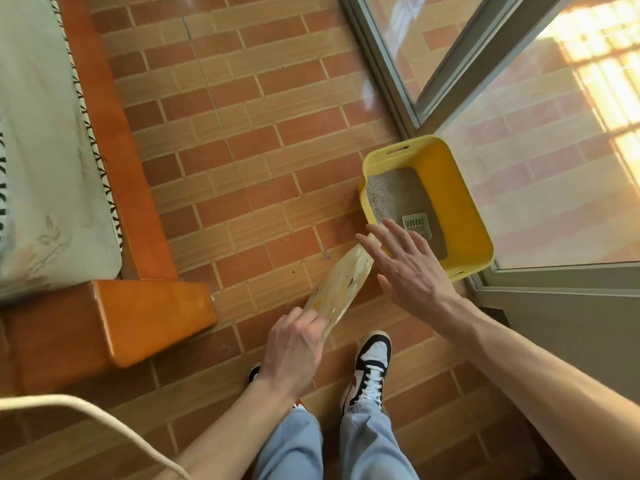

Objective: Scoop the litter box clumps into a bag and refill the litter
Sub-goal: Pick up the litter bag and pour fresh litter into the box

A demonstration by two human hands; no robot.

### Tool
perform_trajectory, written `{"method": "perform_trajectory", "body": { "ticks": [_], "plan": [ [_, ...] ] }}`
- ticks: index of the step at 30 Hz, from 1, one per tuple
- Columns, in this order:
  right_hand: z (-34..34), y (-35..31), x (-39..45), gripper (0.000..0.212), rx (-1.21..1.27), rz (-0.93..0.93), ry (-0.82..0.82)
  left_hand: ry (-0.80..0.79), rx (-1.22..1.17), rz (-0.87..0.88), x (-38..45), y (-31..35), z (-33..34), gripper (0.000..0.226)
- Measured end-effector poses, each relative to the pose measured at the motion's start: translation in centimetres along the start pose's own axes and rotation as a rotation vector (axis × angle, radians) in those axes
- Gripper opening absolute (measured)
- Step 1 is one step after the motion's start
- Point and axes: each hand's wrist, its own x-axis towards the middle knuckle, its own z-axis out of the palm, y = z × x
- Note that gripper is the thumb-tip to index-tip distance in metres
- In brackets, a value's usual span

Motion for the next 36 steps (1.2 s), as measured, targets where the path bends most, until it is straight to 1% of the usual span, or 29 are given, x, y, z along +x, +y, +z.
{"method": "perform_trajectory", "body": {
  "ticks": [2,4,6,7,10,13,16,19,21,25,27,29,31,32,34,36],
  "plan": [
    [0.4,-0.1,1.8,0.083,-0.094,-0.134,-0.068,0.008,0.007,0.013,-0.4,-0.4,0.1,0.019],
    [1.0,-0.3,3.1,0.062,-0.157,-0.219,-0.131,0.017,0.017,0.018,-0.9,-0.6,0.3,0.015],
    [1.1,-0.6,3.7,0.038,-0.210,-0.237,-0.174,0.018,-0.002,-0.013,-1.3,-0.9,0.3,0.009],
    [1.1,-0.8,3.8,0.032,-0.215,-0.240,-0.177,0.021,-0.016,-0.037,-1.6,-1.1,0.2,0.006],
    [0.4,-1.5,3.3,0.021,-0.225,-0.301,-0.165,0.063,-0.043,-0.103,-2.4,-1.5,-0.2,0.008],
    [-0.6,-2.0,1.4,0.013,-0.191,-0.390,-0.153,0.058,-0.025,-0.097,-3.7,-1.8,-1.0,0.004],
    [-1.1,-3.3,-1.3,0.012,-0.151,-0.471,-0.115,0.037,-0.024,-0.147,-6.3,-2.0,-2.0,0.015],
    [-2.5,-5.4,-3.9,0.016,-0.053,-0.501,-0.071,0.063,-0.028,-0.176,-9.5,-2.4,-3.5,0.028],
    [-3.7,-6.9,-5.3,0.018,-0.016,-0.529,-0.052,0.090,-0.036,-0.191,-11.5,-2.8,-4.7,0.031],
    [-6.6,-9.7,-7.8,0.025,0.030,-0.570,-0.047,0.144,-0.020,-0.167,-15.2,-1.9,-7.7,0.032],
    [-8.3,-11.2,-8.8,0.022,0.052,-0.613,-0.036,0.176,0.017,-0.161,-17.2,-1.2,-9.2,0.027],
    [-9.8,-12.8,-9.5,0.015,0.061,-0.668,-0.016,0.188,0.060,-0.156,-19.4,-1.1,-10.3,0.016],
    [-10.8,-14.9,-10.0,0.011,0.070,-0.706,0.018,0.202,0.091,-0.161,-22.0,-1.7,-11.1,0.015],
    [-11.2,-16.0,-10.1,0.010,0.074,-0.717,0.032,0.218,0.112,-0.165,-23.2,-2.2,-11.6,0.014],
    [-11.4,-18.6,-10.2,0.015,0.094,-0.732,0.065,0.267,0.151,-0.176,-25.6,-3.3,-12.7,0.008],
    [-11.3,-21.8,-10.3,0.010,0.102,-0.735,0.087,0.314,0.175,-0.184,-28.2,-4.8,-13.5,0.005]
  ]
}}
